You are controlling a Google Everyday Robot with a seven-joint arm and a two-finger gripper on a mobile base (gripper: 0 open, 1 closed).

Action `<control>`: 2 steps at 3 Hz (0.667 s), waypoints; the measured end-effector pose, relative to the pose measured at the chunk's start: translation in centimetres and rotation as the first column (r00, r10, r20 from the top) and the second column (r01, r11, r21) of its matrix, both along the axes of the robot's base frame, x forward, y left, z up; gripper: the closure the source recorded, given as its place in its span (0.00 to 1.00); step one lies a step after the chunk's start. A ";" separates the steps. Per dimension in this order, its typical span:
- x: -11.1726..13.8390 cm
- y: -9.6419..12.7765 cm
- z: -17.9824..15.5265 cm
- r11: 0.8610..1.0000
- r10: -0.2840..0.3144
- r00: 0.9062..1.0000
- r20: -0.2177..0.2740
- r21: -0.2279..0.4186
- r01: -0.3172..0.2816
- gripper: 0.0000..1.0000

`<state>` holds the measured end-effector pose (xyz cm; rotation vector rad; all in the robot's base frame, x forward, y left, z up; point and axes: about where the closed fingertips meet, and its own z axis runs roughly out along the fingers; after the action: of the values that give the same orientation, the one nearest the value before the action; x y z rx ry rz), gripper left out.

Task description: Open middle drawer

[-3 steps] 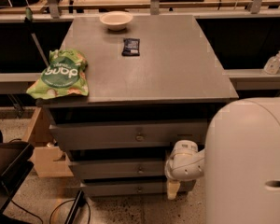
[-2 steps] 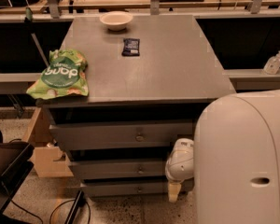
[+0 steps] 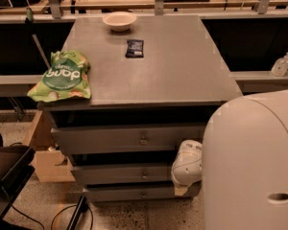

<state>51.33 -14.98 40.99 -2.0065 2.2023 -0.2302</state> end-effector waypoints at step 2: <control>0.0 0.0 0.4 1.000 0.000 1.000 -0.001 0.000 0.000 0.87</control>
Offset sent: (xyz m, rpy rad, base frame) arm -0.0003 0.0000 0.0002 -0.0003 0.0008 0.0000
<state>51.30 -14.98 41.36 -2.0069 2.2029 -0.2297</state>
